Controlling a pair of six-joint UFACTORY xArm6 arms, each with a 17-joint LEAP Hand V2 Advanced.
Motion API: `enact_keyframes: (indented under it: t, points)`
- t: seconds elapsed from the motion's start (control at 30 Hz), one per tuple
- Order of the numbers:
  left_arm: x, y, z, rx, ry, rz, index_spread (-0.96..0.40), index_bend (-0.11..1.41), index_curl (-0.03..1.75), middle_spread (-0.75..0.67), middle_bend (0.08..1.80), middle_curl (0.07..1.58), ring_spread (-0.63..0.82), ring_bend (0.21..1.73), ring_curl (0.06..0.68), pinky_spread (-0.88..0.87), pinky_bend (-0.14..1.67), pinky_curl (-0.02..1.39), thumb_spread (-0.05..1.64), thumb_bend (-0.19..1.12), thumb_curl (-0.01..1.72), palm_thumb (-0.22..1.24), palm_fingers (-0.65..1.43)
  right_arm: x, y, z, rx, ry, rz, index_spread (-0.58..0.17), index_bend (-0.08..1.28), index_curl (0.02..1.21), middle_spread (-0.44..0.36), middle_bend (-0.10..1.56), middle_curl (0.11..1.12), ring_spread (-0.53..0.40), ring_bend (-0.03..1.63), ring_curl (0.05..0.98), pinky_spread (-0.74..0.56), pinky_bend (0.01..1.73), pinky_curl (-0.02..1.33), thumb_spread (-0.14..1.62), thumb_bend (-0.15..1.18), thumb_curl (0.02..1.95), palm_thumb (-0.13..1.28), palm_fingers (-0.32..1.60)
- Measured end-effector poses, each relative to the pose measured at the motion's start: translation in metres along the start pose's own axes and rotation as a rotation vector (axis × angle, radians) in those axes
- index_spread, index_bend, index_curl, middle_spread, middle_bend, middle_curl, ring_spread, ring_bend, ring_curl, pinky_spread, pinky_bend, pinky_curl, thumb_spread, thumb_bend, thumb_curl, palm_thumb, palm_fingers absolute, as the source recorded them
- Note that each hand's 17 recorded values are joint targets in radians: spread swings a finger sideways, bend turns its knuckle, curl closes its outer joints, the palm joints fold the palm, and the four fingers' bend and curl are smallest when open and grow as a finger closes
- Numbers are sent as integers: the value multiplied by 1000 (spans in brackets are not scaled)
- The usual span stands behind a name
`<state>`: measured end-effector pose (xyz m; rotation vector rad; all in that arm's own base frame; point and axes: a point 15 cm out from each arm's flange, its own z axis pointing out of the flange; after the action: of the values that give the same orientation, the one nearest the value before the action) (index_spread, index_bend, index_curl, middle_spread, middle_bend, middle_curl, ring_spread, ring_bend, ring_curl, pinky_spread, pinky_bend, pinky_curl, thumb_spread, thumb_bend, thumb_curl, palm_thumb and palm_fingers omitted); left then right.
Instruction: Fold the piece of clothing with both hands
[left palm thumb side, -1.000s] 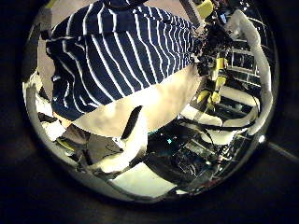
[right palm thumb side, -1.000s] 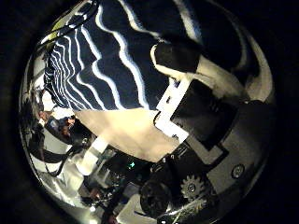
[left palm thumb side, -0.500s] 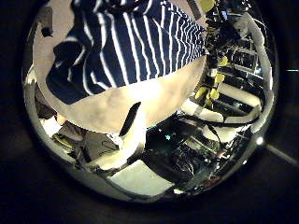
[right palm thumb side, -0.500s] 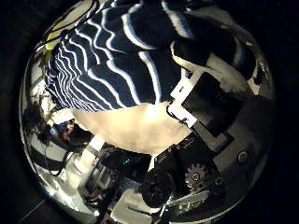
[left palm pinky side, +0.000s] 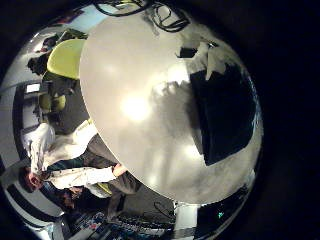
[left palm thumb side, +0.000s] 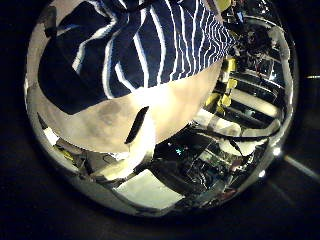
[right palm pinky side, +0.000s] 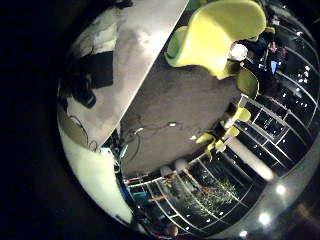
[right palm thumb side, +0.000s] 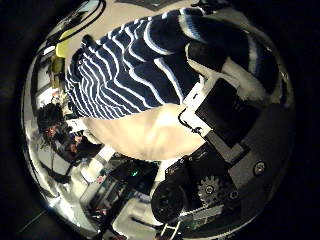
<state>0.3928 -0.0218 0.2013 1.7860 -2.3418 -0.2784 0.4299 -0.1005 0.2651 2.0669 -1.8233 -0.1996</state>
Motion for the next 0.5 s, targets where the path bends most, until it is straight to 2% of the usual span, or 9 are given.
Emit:
enact_keyframes:
  t: [0.1,0.13,0.23,0.27,0.37,0.5]
  points:
    - [-7,4,-11,20,-1,-15,-6,160,328,115,221,367,35,825,268,110,448,403,1146,-19,287,344,208,-27,8,-33,67,-15,-39,-324,997,856,-146,1307,786,-218,1388,700,-195,1254,941,1024,-5,744,1062,1069]
    - [-11,6,-17,32,-1,-27,-16,161,326,77,245,375,-9,848,273,65,480,410,1145,-18,289,348,304,-39,12,-44,91,-25,-56,-324,1002,859,-146,1309,787,-218,1386,702,-195,1249,948,1025,-3,752,1065,1072]
    - [-24,12,-29,63,2,-50,-48,169,326,-3,311,401,-97,863,276,-21,492,410,1140,-16,296,362,388,-69,19,-63,116,-33,-106,-319,1009,863,-144,1310,783,-218,1386,708,-196,1234,972,1014,-5,778,1071,1086]
    - [-28,15,-32,73,4,-59,-64,153,321,-39,366,418,-151,901,286,-67,501,410,1139,-16,297,367,472,-80,21,-69,124,-30,-126,-318,1009,863,-143,1310,782,-217,1388,710,-196,1229,976,1012,-6,785,1071,1089]
    - [-35,23,-42,98,18,-86,-109,99,287,-132,553,487,-280,1072,333,-217,541,415,1133,-18,303,377,668,-124,27,-89,151,-4,-215,-314,1011,863,-142,1317,781,-216,1384,714,-196,1220,992,1006,-7,802,1071,1094]
    - [-50,39,-46,117,35,-132,-158,154,286,-221,727,626,-373,1226,430,-360,617,470,1130,-12,314,411,683,-190,31,-117,209,23,-301,-311,1016,864,-141,1318,778,-215,1380,719,-196,1212,1010,1007,-7,827,1072,1099]
